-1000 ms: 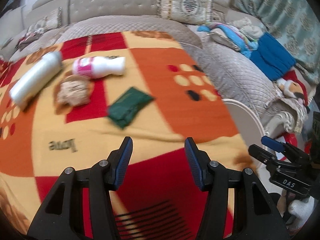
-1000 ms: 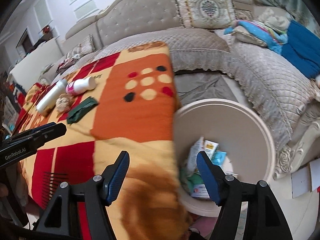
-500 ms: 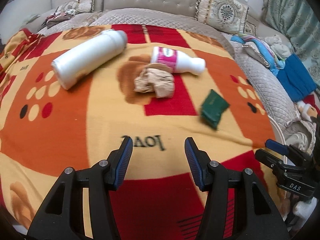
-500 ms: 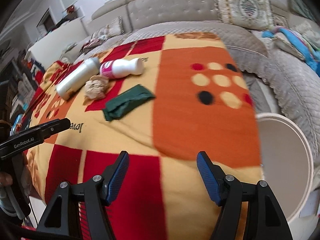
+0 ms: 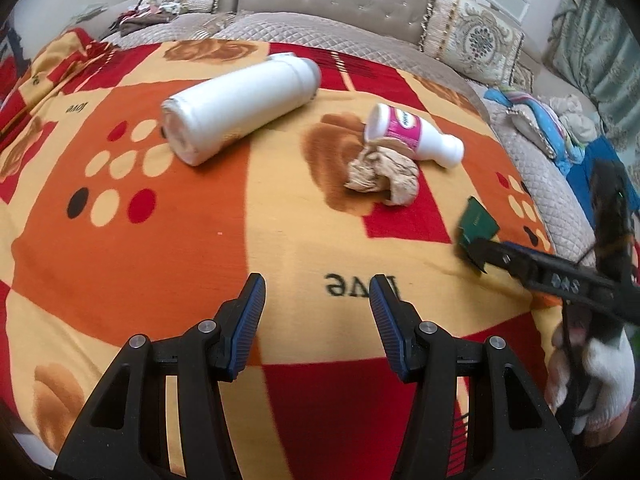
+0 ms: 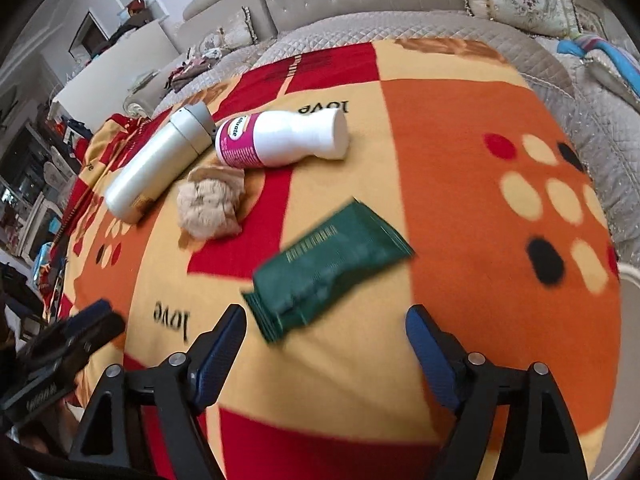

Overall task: Collect trash
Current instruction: 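Grasp the green packet with the right tool while the left tool grasps the crumpled tissue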

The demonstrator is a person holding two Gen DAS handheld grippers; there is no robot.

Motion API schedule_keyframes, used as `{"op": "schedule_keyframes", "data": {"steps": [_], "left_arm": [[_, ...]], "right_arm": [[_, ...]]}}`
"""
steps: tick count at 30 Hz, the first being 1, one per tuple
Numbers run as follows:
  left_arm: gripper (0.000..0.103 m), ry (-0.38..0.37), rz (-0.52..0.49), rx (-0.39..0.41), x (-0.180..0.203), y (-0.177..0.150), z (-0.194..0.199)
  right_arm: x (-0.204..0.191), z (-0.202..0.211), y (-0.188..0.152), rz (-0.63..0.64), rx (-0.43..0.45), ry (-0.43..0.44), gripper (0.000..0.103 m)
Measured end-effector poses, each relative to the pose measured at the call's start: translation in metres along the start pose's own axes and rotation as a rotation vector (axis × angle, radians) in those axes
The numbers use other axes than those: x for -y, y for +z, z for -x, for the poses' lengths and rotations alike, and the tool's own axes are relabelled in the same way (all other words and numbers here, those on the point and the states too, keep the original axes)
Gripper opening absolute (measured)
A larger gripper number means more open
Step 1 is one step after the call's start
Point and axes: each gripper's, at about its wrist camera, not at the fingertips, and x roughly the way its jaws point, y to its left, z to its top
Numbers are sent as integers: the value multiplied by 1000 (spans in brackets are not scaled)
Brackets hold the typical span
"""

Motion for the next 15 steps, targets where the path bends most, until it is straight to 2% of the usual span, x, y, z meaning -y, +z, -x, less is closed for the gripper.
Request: {"op": "schedule_keyframes", "data": {"steps": [5, 10, 15], "left_arm": [[53, 0, 20, -3, -10, 4, -1], [53, -13, 26, -1, -7, 12, -5], [53, -36, 28, -10, 1, 16, -10]], "right_arm": [[-21, -21, 23, 57, -5, -62, 80], [-35, -29, 24, 131, 14, -131, 80], [-29, -28, 26, 98, 53, -123, 78]]}}
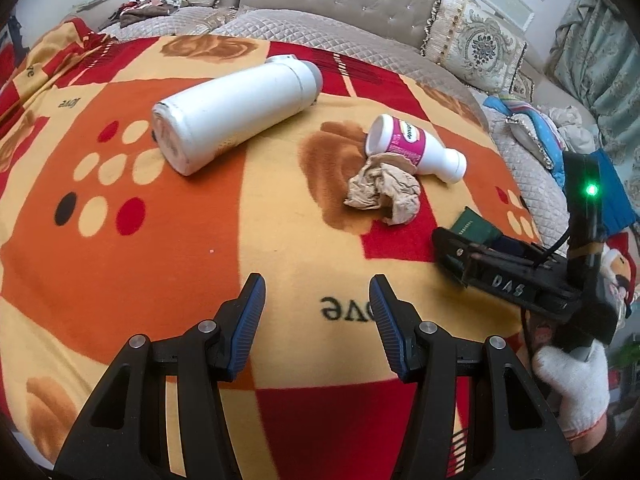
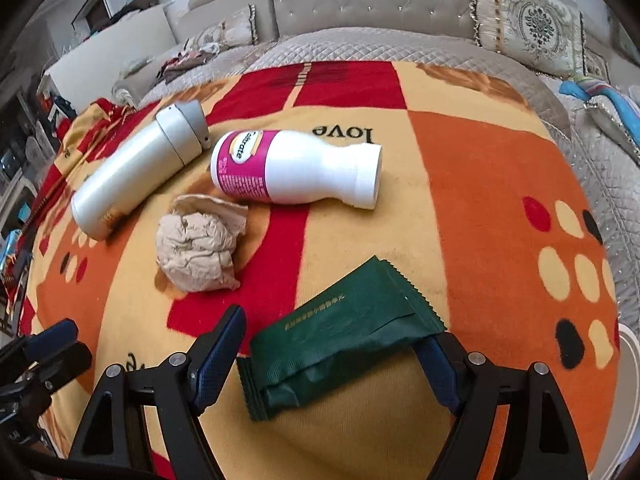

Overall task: Collect trash
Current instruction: 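Grasp the green packet with the right tool while the left tool grasps the crumpled tissue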

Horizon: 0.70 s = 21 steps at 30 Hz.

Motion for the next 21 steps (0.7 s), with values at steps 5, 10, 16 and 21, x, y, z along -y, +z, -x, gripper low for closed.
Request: {"op": "schedule_keyframes", "data": {"steps": [5, 10, 16, 21], "left_arm": [[53, -3, -1, -5, 5, 4, -6], [53, -47, 3, -1, 15, 15, -14], [69, -98, -1, 29, 39, 42, -33], [69, -8, -43, 10, 58, 61, -64]], "right_arm": [[-3, 6, -8, 120, 15, -24, 37], [14, 28, -23, 148, -1, 47, 35], [41, 57, -54, 112, -7, 110, 35], [50, 70, -71, 87, 4, 132, 35]]}}
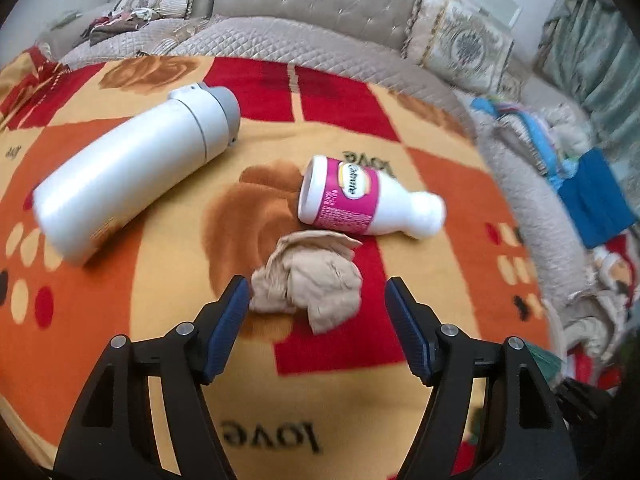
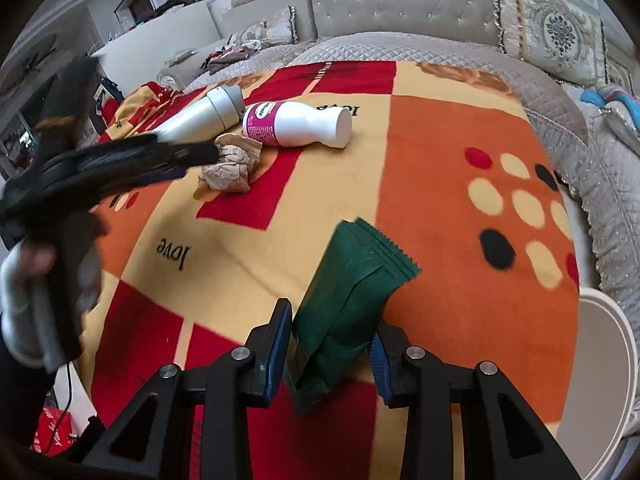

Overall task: Collect trash
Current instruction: 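Grasp the green packet with the right tool while the left tool grasps the crumpled tissue, then lift both held items off the blanket toward the bin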

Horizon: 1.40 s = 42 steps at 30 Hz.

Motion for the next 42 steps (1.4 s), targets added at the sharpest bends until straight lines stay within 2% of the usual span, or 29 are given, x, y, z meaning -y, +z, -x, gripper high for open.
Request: {"op": "schedule_keyframes", "data": {"steps": [3, 4, 5, 8, 9, 13, 18, 24, 30, 34, 37, 39, 40, 41, 42], "left_arm": [[66, 18, 8, -27, -2, 1, -15], [59, 17, 14, -36, -3, -1, -18], [41, 14, 23, -44, -5, -3, -19], [27, 6, 16, -39, -9, -11, -10], [26, -5, 19, -39, -9, -14, -5], [26, -42, -9, -5, -4, -30, 29], [26, -73, -86, 13, 23, -52, 60], [26, -102, -135, 5, 51, -73, 69], [26, -108, -172, 0, 72, -84, 74], [26, -103, -199, 0, 81, -89, 78], [26, -99, -206, -1, 83, -91, 81], [26, -95, -206, 1, 82, -91, 81], [26, -94, -205, 1, 81, -91, 81], [26, -94, -204, 1, 80, -92, 81], [26, -93, -202, -1, 80, -92, 81]], "right_arm": [[2, 3, -4, -5, 10, 1, 35], [2, 4, -5, -11, 14, 7, 35], [2, 5, -6, -16, 18, 15, 35], [2, 7, -8, -20, 27, 23, 35], [2, 8, -9, -22, 28, 27, 35], [0, 15, -14, -32, 43, 36, 35], [-5, 30, -21, -32, 67, 35, 35], [-5, 50, -34, -37, 89, 19, 34], [3, 70, -50, -57, 111, 5, 28], [10, 72, -62, -74, 98, 7, 27], [12, 70, -72, -75, 40, 52, 27], [12, 72, -78, -67, 23, 45, 28], [12, 75, -80, -62, 23, 35, 31], [14, 77, -81, -61, 24, 29, 42], [15, 79, -81, -61, 27, 27, 48]]}}
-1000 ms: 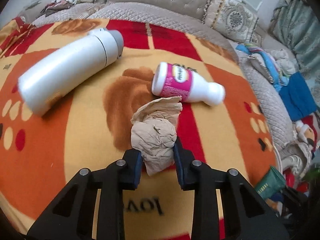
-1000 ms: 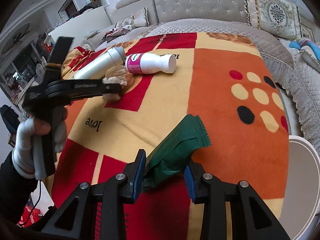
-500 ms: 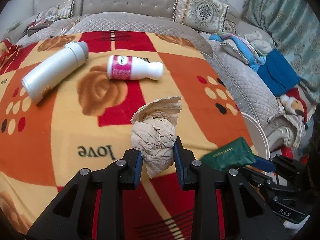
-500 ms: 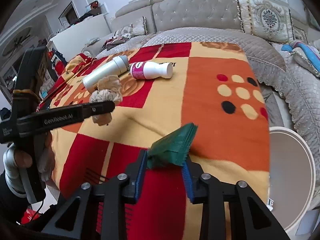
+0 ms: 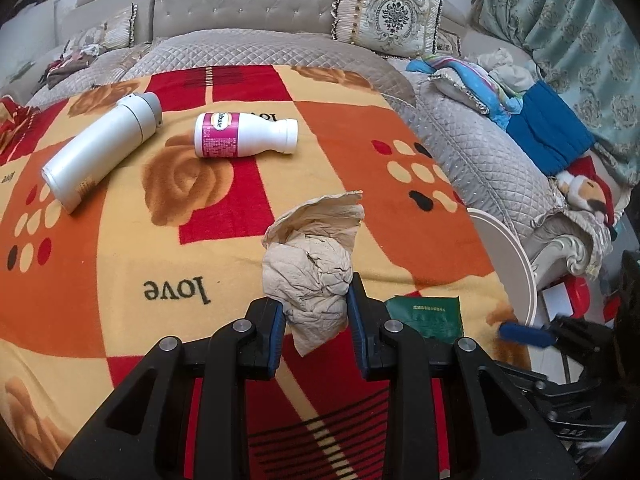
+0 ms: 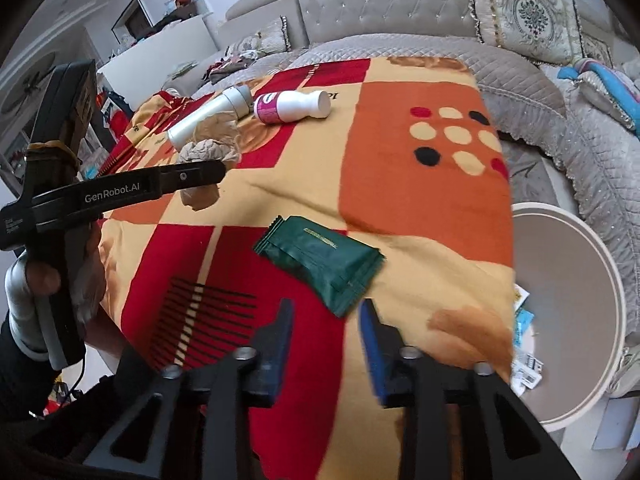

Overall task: Collect trash
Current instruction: 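Lift both held items off the blanket toward the bin, then carry both items over the white bin and open both tools to drop them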

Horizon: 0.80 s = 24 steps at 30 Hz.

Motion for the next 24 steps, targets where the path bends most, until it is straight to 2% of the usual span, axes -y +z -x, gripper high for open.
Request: {"op": "schedule_keyframes", "data": {"steps": [1, 6, 9, 11, 14, 17, 18, 19, 20, 21, 24], "left_arm": [[26, 1, 0, -1, 0, 0, 0], [26, 11, 0, 3, -4, -2, 6], [26, 23, 2, 7, -11, -5, 15], [26, 36, 6, 9, -17, -8, 21], [26, 52, 21, 7, -27, -12, 27], [26, 60, 37, 0, -35, -14, 28], [26, 60, 41, -3, -36, -15, 28], [26, 58, 44, -4, -36, -15, 27], [26, 50, 46, -6, -36, -15, 25], [26, 44, 47, -9, -34, -15, 24], [26, 14, 39, -14, -24, -14, 20]], "right_arm": [[2, 3, 0, -1, 10, -3, 55], [-4, 1, 13, 72, 23, 7, 55], [-17, -22, 27, 193, -13, 5, 58], [-24, -36, 33, 274, -37, -2, 68], [-29, -55, 38, 387, -78, -41, 69], [-24, -72, 43, 422, -120, -48, 68], [-22, -75, 44, 418, -130, -46, 64], [-20, -77, 43, 409, -136, -42, 51], [-18, -75, 41, 399, -115, -36, 33], [-17, -73, 41, 385, -110, -35, 27], [-6, -64, 37, 266, -96, -29, 23]]}}
